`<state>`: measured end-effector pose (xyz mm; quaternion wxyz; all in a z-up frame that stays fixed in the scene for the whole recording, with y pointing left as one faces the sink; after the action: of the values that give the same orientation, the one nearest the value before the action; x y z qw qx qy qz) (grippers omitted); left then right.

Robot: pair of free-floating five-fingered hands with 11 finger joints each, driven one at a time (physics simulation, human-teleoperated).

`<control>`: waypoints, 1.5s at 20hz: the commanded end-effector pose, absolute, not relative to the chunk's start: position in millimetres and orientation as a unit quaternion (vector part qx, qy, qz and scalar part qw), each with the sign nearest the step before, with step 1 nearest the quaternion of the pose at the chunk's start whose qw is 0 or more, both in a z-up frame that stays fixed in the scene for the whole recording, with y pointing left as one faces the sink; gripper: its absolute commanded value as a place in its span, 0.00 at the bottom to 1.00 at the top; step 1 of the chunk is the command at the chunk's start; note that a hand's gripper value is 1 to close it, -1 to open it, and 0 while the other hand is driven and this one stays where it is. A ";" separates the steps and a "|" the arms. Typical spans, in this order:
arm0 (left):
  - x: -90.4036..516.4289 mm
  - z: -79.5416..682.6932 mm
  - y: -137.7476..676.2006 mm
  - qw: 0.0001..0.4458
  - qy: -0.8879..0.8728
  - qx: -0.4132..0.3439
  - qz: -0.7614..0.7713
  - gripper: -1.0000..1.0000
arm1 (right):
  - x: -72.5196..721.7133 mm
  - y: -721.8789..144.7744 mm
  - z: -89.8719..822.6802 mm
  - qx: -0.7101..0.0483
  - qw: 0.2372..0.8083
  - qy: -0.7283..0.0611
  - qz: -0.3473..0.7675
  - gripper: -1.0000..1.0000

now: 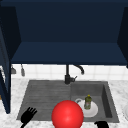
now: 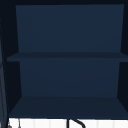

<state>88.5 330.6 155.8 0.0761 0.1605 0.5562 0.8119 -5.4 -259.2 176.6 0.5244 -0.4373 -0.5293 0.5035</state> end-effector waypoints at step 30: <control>102.9 177.5 322.4 0.008 0.596 0.106 0.796 0.00 | -5.4 -259.2 176.6 -0.437 0.524 -0.529 0.504 0.50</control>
<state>104.8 322.4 177.8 0.0481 0.1398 0.5575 0.8169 -5.4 -259.2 176.6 0.5244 -0.4373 -0.5293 0.5035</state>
